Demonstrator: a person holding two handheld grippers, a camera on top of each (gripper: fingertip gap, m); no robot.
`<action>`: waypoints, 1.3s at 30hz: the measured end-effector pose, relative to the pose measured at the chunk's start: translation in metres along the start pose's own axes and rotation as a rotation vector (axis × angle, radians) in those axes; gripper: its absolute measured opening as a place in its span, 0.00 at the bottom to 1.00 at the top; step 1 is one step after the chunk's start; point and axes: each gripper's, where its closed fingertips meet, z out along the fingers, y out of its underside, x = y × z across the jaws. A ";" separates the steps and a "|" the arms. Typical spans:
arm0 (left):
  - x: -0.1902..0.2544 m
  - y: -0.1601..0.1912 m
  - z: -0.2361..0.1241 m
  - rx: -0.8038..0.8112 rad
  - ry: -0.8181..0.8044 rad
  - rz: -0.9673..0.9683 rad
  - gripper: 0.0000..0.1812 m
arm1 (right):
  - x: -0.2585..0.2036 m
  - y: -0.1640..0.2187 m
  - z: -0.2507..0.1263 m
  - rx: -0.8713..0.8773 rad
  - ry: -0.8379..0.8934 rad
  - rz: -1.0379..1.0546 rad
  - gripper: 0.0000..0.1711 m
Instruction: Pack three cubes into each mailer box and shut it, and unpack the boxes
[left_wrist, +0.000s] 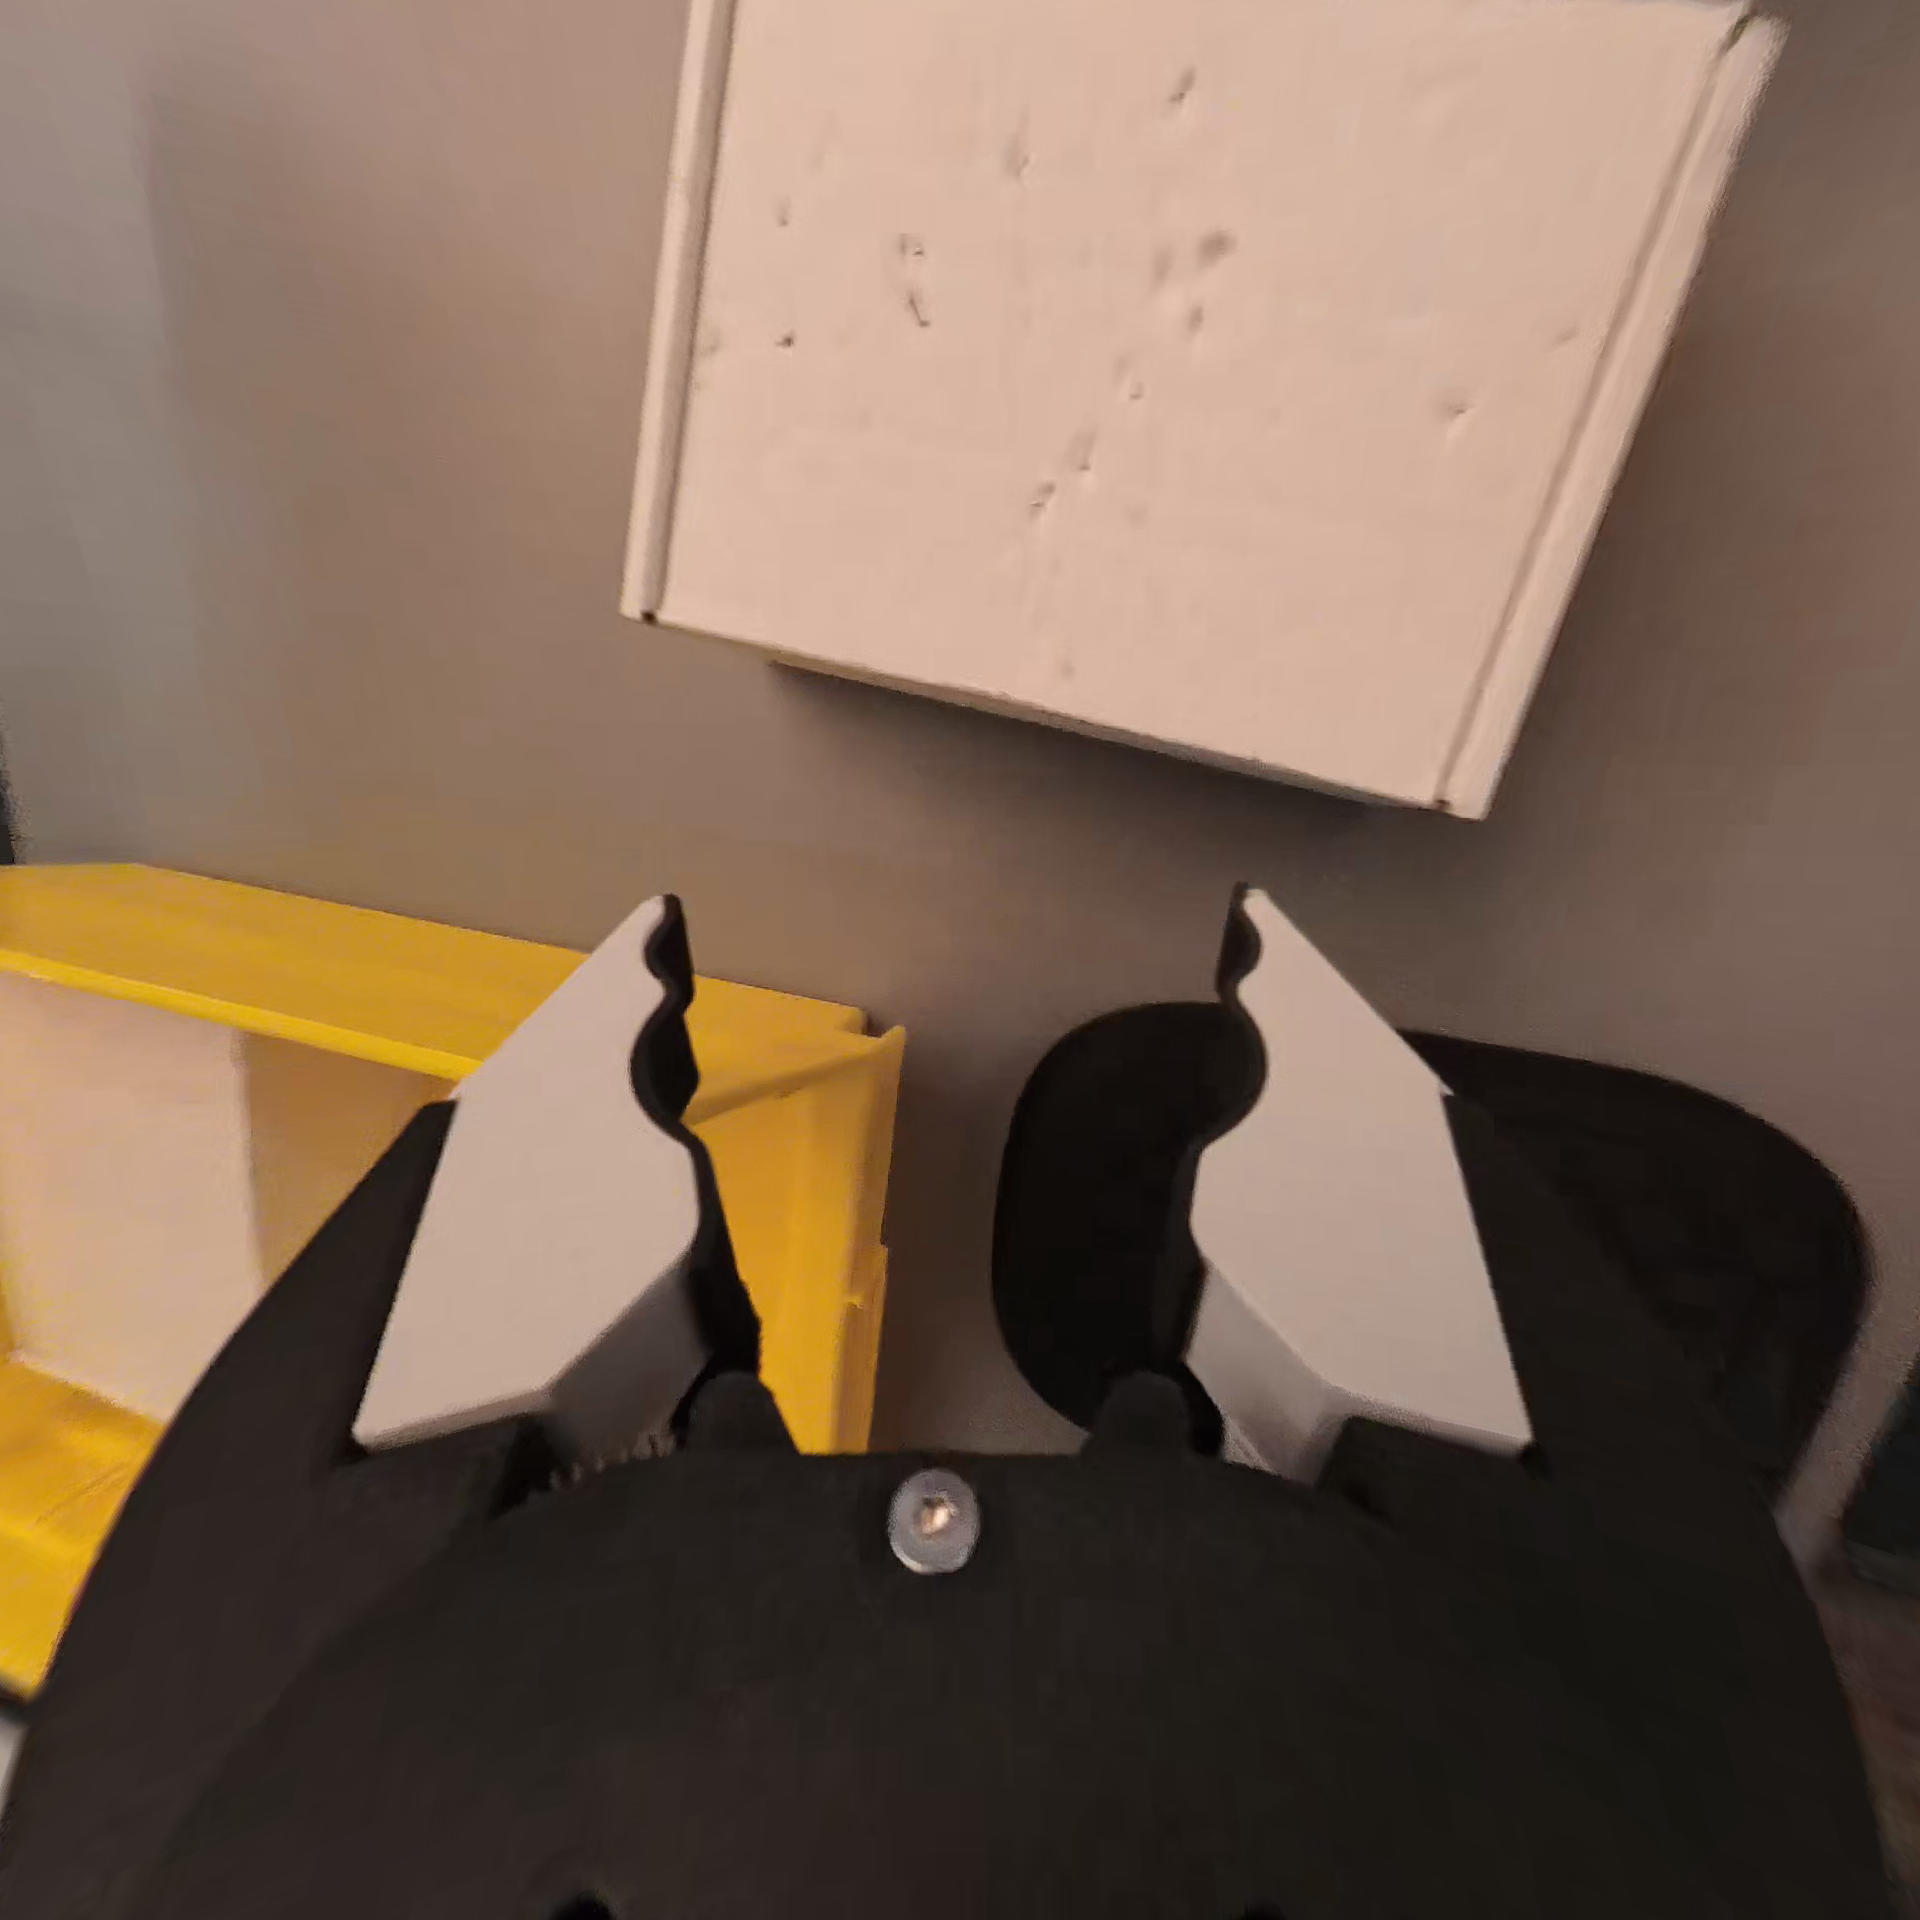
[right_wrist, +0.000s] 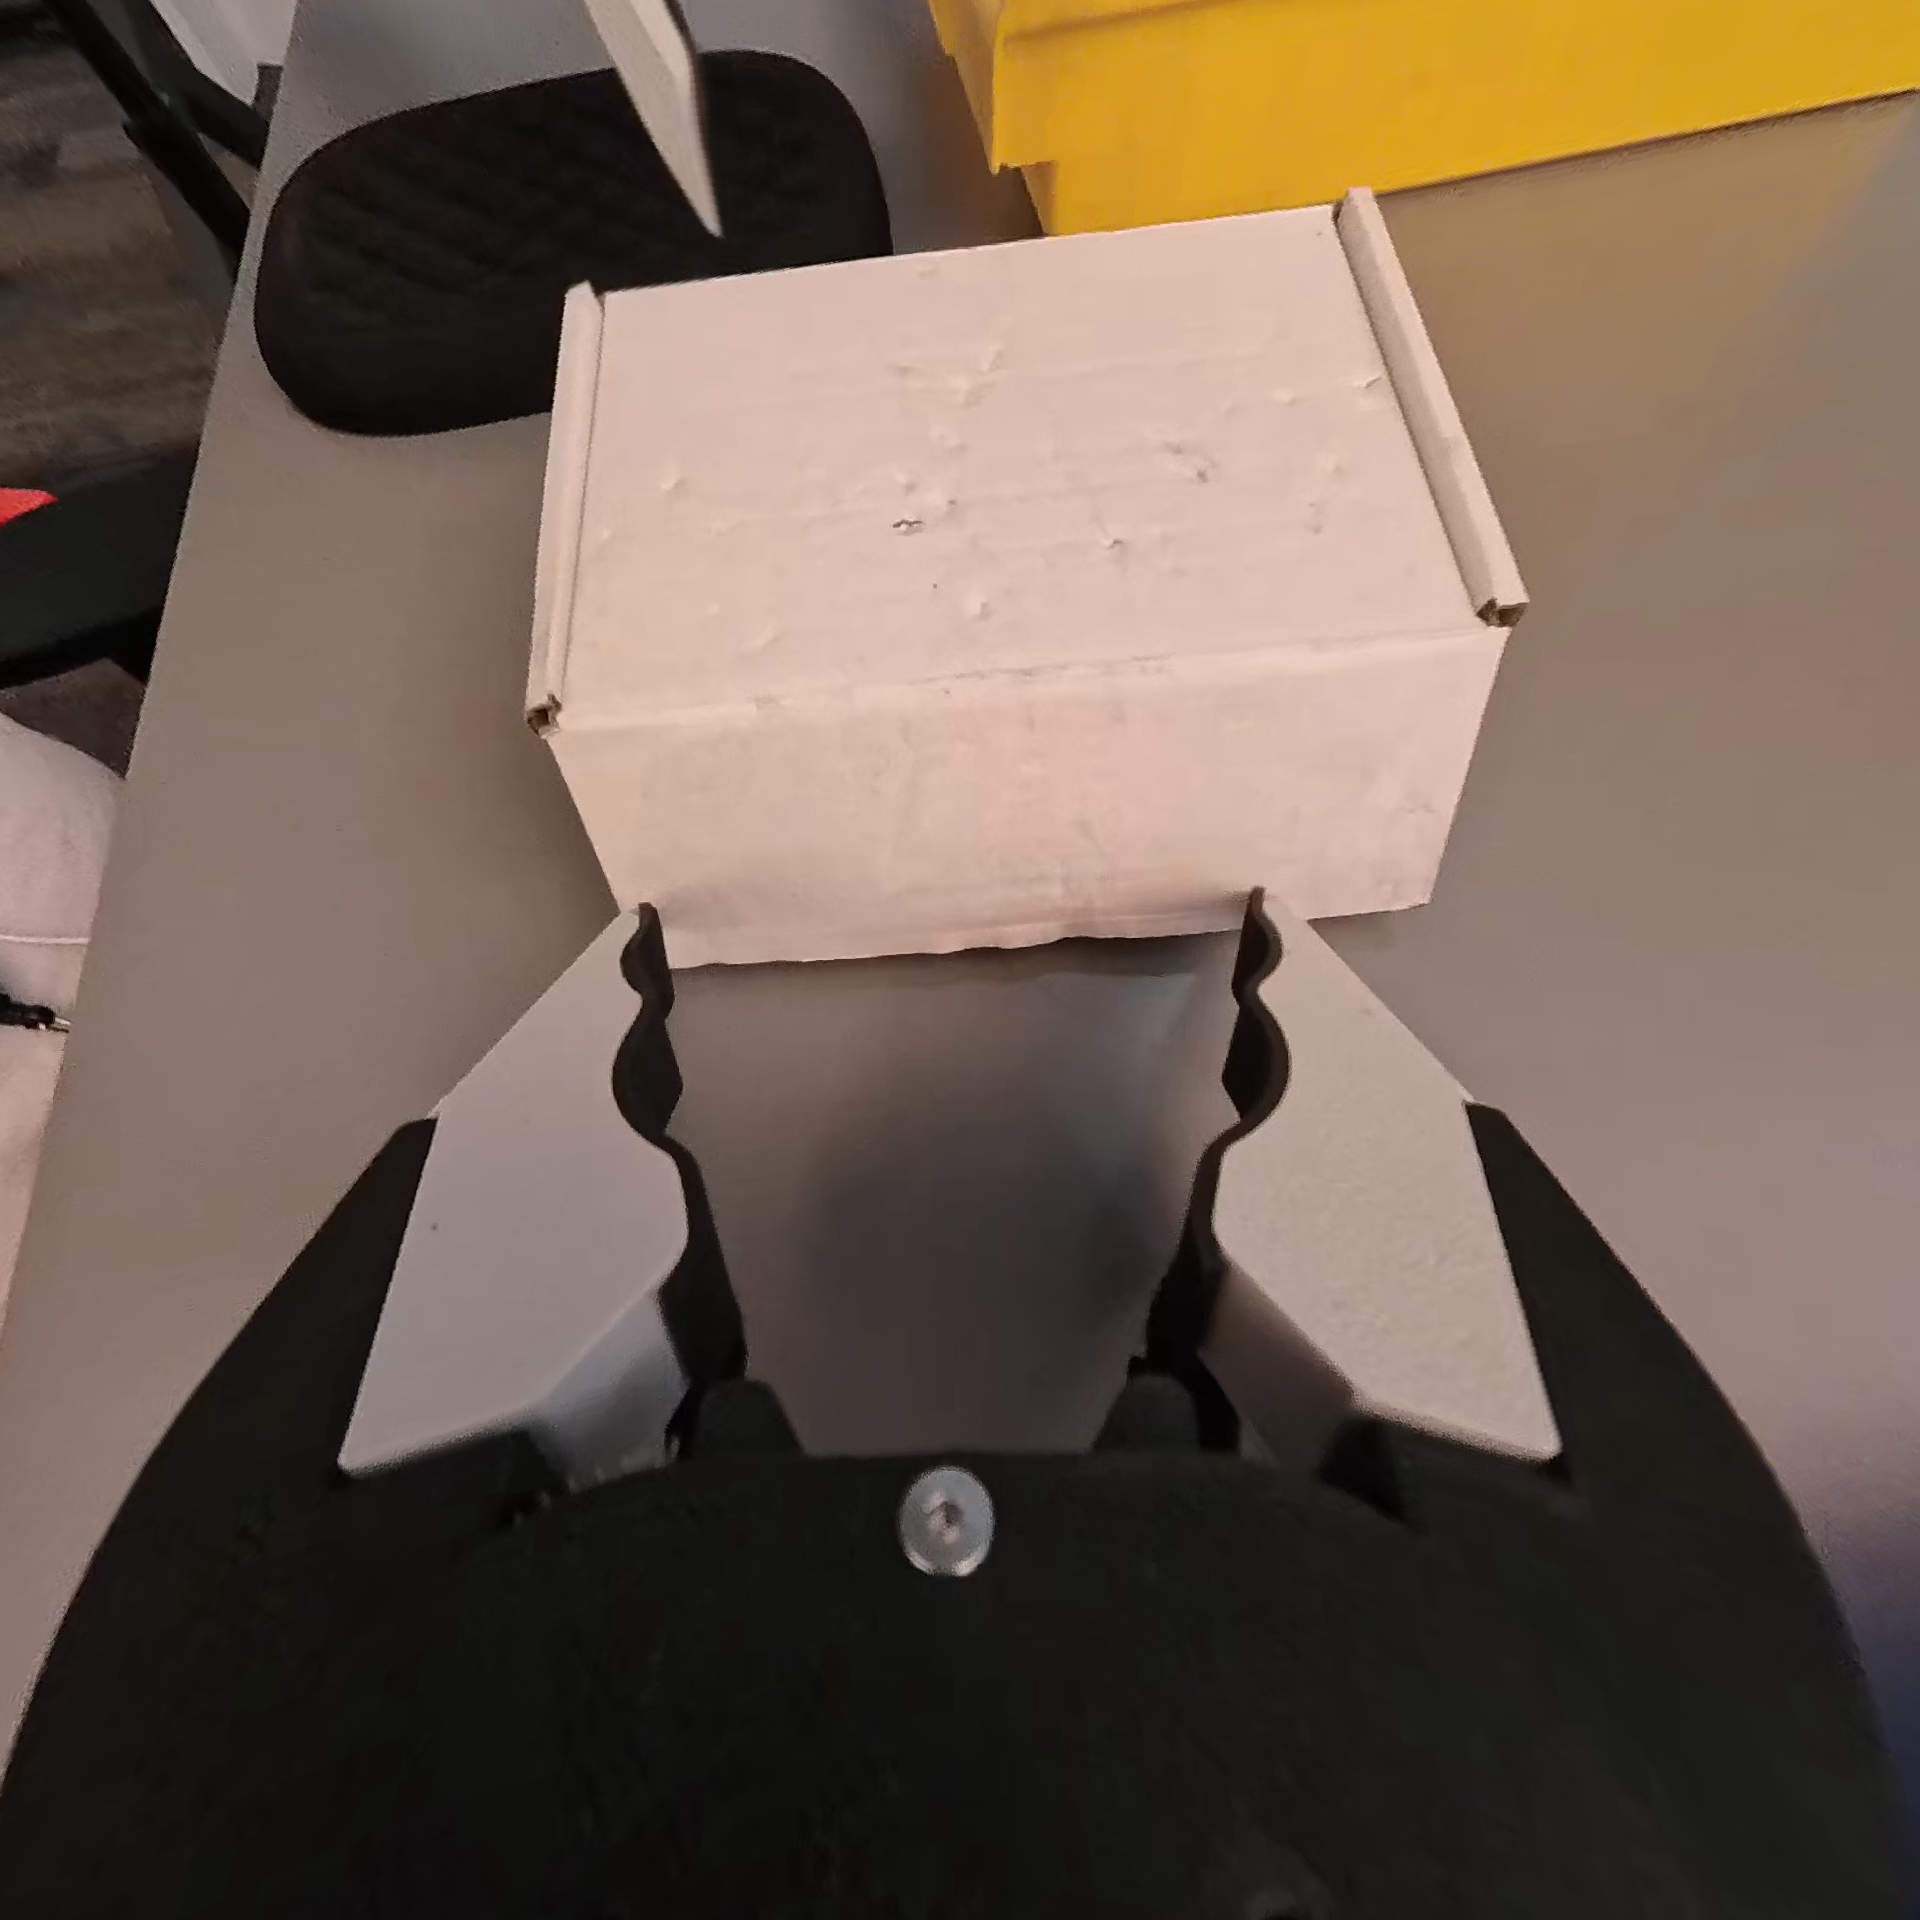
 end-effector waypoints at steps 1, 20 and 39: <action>-0.003 0.001 0.003 -0.017 -0.049 0.024 0.50 | 0.001 -0.001 -0.001 -0.005 -0.002 -0.004 0.63; 0.015 -0.003 0.055 -0.210 0.109 0.108 0.25 | 0.012 -0.007 -0.003 -0.008 -0.026 -0.058 0.55; 0.016 -0.006 0.055 -0.201 0.098 0.159 0.24 | 0.009 -0.015 0.013 0.044 -0.035 -0.063 0.55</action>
